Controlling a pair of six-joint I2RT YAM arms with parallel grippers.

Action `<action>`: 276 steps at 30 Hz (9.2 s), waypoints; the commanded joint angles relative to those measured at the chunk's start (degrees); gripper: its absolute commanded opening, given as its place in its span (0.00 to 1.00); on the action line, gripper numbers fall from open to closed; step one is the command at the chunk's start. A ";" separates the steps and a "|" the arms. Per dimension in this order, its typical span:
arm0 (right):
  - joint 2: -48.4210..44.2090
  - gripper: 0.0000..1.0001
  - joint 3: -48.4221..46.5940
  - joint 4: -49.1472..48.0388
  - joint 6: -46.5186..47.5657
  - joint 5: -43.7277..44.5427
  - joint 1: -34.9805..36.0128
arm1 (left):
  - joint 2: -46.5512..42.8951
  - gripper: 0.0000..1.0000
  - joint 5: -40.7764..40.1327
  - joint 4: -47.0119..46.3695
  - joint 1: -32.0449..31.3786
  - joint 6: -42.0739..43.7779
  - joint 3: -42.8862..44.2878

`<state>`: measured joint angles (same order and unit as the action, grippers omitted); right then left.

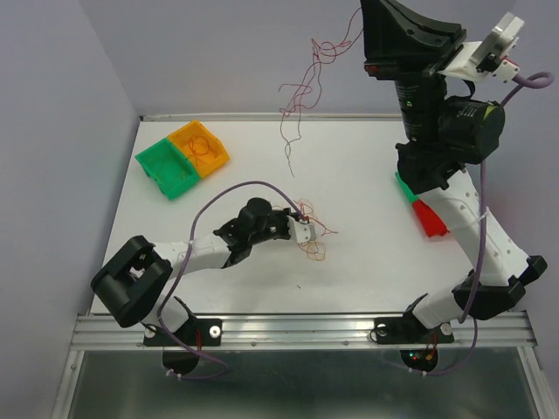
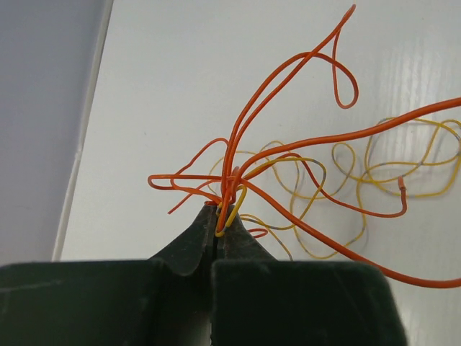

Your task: Untangle the cables

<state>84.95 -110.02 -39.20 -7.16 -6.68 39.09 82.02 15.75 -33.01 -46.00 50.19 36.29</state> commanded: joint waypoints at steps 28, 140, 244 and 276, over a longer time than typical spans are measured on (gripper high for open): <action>-5.23 0.01 12.81 -0.61 7.34 6.95 0.37 | -23.30 0.99 14.13 6.32 11.81 -8.16 2.20; -6.55 0.01 50.78 17.32 -29.41 4.65 -54.38 | -25.86 0.00 27.32 7.00 50.48 -50.55 25.76; 17.09 0.01 42.26 29.88 -26.77 41.04 -50.17 | -22.69 0.00 20.81 12.71 35.36 -40.53 23.21; 9.37 0.48 41.46 34.37 -24.30 51.07 -46.39 | -20.76 0.00 18.36 14.29 32.38 -38.68 23.91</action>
<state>96.03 -67.46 -4.49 -32.10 42.39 -7.44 61.47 34.59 -16.93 -13.02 10.52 60.34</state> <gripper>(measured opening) 0.484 0.018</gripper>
